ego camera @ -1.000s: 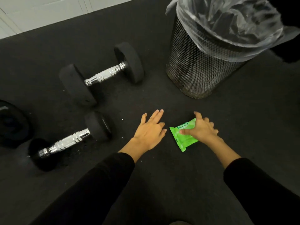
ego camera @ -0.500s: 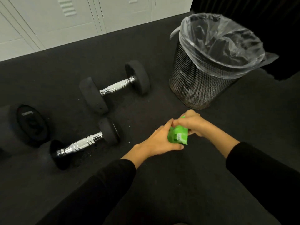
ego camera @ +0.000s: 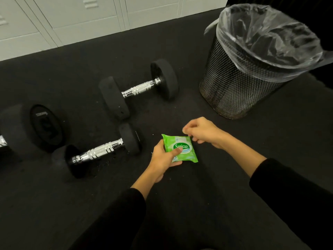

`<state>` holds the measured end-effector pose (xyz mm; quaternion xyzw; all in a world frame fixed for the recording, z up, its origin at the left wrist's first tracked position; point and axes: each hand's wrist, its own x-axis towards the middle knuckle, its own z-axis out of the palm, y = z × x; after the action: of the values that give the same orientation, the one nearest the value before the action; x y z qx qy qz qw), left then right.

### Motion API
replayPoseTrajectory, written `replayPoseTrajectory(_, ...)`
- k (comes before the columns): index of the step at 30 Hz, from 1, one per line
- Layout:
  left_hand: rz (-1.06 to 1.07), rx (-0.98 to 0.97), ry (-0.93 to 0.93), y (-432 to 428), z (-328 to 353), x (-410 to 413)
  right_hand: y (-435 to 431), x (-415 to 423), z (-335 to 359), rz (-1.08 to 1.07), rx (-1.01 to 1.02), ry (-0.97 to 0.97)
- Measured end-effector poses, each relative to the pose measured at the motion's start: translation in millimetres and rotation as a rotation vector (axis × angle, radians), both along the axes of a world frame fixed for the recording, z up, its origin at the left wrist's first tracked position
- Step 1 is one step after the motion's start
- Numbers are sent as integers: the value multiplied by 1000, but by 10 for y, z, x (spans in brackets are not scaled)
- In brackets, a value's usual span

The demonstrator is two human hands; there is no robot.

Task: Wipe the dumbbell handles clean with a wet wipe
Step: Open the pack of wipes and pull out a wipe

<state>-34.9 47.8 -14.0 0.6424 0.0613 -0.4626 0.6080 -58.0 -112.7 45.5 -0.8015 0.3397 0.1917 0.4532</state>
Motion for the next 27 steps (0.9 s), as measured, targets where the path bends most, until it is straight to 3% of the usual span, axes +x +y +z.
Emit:
replayPoseTrajectory(3, 26, 195, -59, 63, -164, 38, -38, -173, -174, -1, -71, 64)
replayPoseTrajectory(8, -254, 566, -557, 123, -262, 102, 27, -295, -360, 52, -63, 113)
replayPoseTrajectory(12, -462, 708, -916, 146, -153, 81, 128, -274, -474, 92, -52, 120)
replayPoseTrajectory(14, -561, 692, -1115, 111, -103, 66, 157, -266, -517, 77, -49, 118)
replayPoseTrajectory(18, -706, 616, -1140, -78, -108, -4, 157, -293, -591, 29, -26, 93)
replayPoseTrajectory(23, -747, 777, -1233, -280, -185, -7, 152, -347, -635, -20, -3, 63)
replayPoseTrajectory(27, -843, 791, -1254, -370, -168, -26, 136, -345, -640, -22, 1, 25)
